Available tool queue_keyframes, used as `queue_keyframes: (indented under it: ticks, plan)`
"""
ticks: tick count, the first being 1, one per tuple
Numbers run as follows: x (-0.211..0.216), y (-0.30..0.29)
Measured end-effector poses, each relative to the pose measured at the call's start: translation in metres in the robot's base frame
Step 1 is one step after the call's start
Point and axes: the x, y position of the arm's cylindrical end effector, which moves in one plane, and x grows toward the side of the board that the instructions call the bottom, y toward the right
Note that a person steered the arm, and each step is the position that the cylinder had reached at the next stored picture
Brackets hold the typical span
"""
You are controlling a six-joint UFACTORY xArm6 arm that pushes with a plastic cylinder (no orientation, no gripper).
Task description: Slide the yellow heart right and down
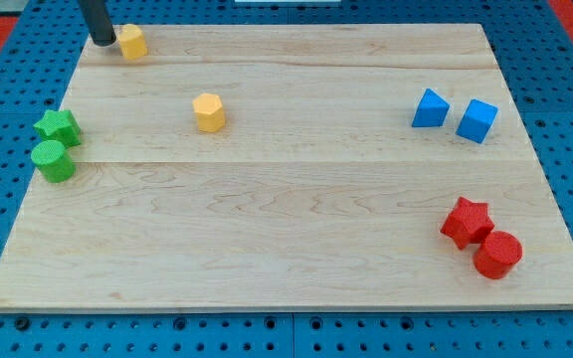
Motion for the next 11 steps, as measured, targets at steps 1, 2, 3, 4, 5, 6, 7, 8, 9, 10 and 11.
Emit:
queue_keyframes:
  ticks: [1, 2, 3, 4, 5, 6, 7, 8, 9, 10, 11]
  plan:
    - [-0.014, 0.005]
    - [-0.004, 0.015]
    - [0.005, 0.032]
    - [0.016, 0.056]
    - [0.032, 0.083]
    - [0.050, 0.107]
    - [0.064, 0.126]
    - [0.070, 0.129]
    - [0.081, 0.130]
    - [0.088, 0.130]
    - [0.094, 0.137]
